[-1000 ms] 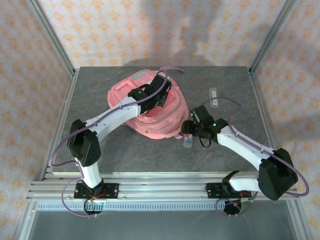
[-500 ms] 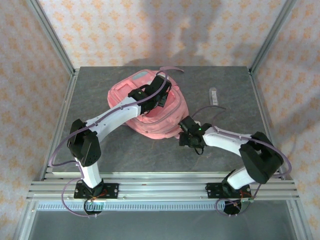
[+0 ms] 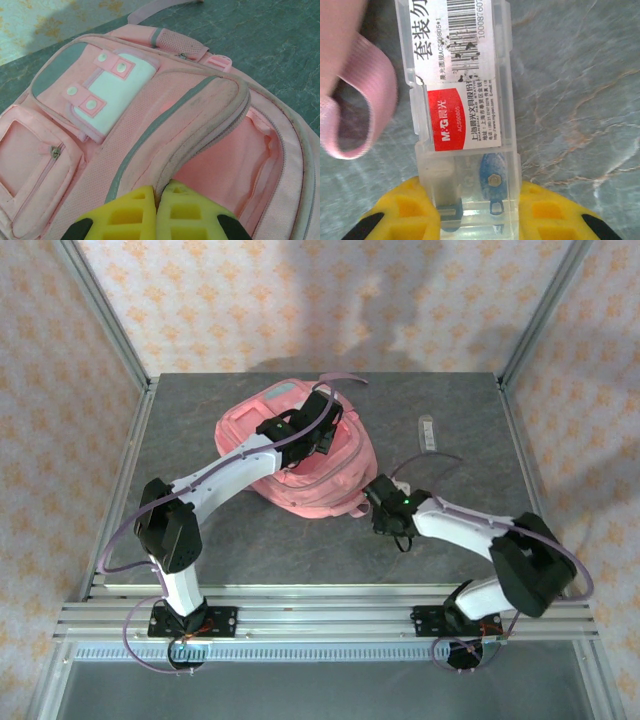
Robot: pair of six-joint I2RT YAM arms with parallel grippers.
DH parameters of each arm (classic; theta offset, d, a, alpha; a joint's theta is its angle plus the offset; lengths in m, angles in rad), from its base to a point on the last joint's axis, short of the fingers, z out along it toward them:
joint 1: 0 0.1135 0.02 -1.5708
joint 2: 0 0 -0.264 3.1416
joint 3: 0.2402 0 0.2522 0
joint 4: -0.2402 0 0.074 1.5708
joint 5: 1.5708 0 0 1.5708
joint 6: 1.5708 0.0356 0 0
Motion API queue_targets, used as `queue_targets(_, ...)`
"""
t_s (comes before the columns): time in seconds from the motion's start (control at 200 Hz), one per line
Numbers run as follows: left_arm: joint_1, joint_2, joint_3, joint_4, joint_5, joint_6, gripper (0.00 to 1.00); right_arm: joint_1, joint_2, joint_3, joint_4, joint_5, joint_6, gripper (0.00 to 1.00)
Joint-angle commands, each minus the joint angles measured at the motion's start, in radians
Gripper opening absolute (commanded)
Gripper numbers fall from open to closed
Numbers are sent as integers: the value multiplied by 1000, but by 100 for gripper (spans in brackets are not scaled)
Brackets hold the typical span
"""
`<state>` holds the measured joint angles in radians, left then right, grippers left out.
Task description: Pack the student bag
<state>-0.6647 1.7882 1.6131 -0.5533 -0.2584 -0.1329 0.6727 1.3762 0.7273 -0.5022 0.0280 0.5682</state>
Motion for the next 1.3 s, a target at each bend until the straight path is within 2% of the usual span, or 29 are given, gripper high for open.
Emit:
queue_targets(0.0, 14, -57, 13, 51, -28, -13, 0, -12, -106, 38, -49, 51, -7, 15)
queue_targets(0.115, 14, -55, 13, 51, -26, -14, 0, -13, -146, 119, -68, 19, -51, 15)
queue_targets(0.22, 15, -58, 13, 55, -25, -15, 0, -10, -139, 193, -45, -63, -100, 15)
queue_targets(0.486, 19, -58, 35, 44, -13, -17, 0, 19, -24, 327, 81, -295, -199, 16)
queue_targets(0.666, 19, -65, 37, 39, -6, -23, 0, 8, 87, 404, 137, -362, -199, 16)
queue_targets(0.881, 25, -83, 33, 39, 3, -33, 0, -77, 202, 470, 219, -451, -125, 17)
queue_targets(0.971, 25, -87, 33, 42, 13, -37, 0, -102, 233, 506, 260, -482, -94, 26)
queue_targets(1.051, 25, -89, 33, 44, 18, -43, 0, -113, 262, 523, 315, -546, -66, 44)
queue_targets(1.111, 25, -89, 33, 45, 21, -47, 0, -113, 278, 524, 364, -591, -42, 52)
queue_targets(1.231, 26, -88, 28, 47, 27, -54, 0, -114, 319, 524, 405, -615, -26, 55)
queue_targets(1.296, 26, -88, 23, 47, 29, -55, 0, -114, 333, 512, 433, -640, -9, 47)
